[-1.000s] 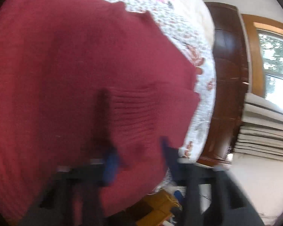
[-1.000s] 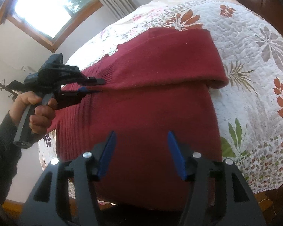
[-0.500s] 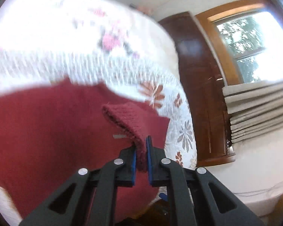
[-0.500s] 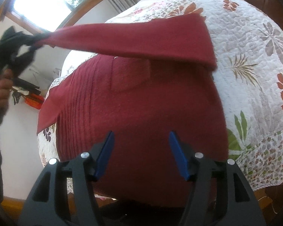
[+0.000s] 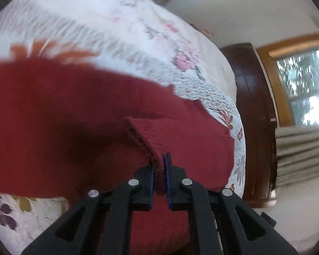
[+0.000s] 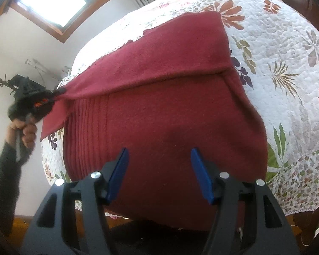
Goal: Fold small clothes
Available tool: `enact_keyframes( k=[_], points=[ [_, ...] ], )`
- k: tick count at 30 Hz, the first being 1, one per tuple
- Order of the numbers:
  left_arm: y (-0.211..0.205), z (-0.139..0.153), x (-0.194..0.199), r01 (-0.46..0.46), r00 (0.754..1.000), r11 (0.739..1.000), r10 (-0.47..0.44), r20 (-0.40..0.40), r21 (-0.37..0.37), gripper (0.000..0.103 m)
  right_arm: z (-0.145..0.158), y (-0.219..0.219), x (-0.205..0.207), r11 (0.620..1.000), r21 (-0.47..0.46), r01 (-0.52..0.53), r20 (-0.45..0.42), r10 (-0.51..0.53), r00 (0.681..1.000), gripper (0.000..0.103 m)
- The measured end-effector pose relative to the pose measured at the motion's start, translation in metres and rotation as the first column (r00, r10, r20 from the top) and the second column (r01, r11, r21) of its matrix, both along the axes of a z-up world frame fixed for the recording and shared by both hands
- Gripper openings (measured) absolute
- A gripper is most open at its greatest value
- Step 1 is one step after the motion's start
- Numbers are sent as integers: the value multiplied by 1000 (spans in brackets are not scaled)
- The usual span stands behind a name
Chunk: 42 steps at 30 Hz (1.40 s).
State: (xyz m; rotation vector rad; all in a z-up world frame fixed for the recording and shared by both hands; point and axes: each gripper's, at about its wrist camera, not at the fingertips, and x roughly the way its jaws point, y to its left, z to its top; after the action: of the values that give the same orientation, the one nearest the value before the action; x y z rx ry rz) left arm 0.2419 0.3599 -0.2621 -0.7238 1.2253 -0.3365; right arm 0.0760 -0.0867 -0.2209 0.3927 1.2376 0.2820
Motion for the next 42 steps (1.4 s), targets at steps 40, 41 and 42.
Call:
enact_keyframes(
  k=[40, 41, 42],
  points=[
    [116, -13, -101, -459, 885, 886, 462, 57, -66, 87, 18, 64, 7, 987, -35, -157, -15, 157, 987, 65],
    [137, -9, -118, -510, 855, 857, 514, 68, -67, 89, 18, 68, 8, 986, -35, -165, -16, 164, 986, 66],
    [164, -5, -140, -573, 812, 816, 578, 79, -77, 91, 19, 72, 9, 984, -34, -175, -16, 174, 985, 66]
  ],
)
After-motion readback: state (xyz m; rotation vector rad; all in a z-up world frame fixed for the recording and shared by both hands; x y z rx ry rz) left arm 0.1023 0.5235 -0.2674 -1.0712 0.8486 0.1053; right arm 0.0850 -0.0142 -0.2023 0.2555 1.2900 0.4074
